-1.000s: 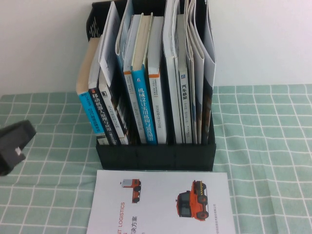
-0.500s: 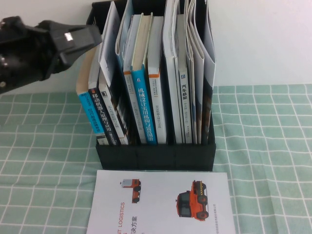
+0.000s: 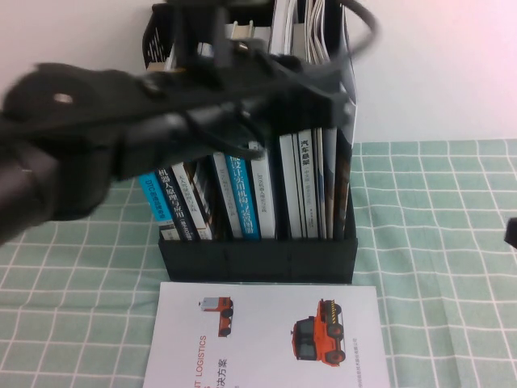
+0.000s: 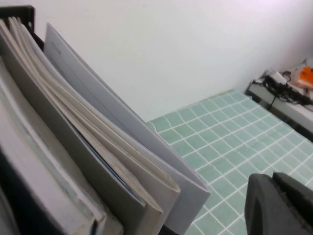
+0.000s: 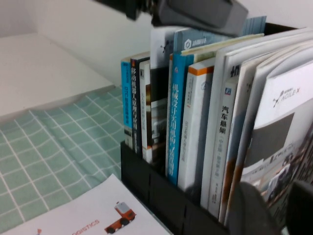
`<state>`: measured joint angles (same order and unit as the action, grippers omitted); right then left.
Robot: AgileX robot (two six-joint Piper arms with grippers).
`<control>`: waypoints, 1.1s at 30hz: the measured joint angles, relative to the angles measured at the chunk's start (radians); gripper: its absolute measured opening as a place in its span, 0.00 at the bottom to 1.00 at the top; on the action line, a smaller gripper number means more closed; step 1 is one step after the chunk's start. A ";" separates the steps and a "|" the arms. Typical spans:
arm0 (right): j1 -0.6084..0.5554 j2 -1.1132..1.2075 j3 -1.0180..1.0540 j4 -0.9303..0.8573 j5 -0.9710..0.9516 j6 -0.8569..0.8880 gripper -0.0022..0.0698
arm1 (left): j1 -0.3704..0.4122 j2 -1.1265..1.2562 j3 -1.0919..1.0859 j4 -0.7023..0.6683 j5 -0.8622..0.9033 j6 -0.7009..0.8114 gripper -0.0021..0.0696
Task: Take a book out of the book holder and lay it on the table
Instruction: Hold the bookshelf
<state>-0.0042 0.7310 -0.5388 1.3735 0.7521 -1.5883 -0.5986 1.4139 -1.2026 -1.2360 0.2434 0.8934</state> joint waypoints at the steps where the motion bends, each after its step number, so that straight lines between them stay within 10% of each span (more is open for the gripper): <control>1: 0.000 0.021 0.000 0.030 -0.002 -0.031 0.29 | -0.019 0.024 -0.010 0.014 -0.016 0.002 0.03; 6: 0.000 0.134 0.000 0.167 -0.001 -0.150 0.50 | -0.044 0.134 -0.069 0.043 -0.034 0.009 0.03; 20: 0.012 0.320 -0.012 0.303 0.031 -0.407 0.57 | -0.044 0.208 -0.101 0.050 -0.087 0.012 0.03; 33: 0.370 0.570 -0.238 0.324 -0.338 -0.451 0.61 | -0.044 0.208 -0.101 0.050 -0.091 0.012 0.03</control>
<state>0.3660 1.3011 -0.7767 1.6974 0.4139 -2.0394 -0.6430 1.6218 -1.3039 -1.1863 0.1527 0.9053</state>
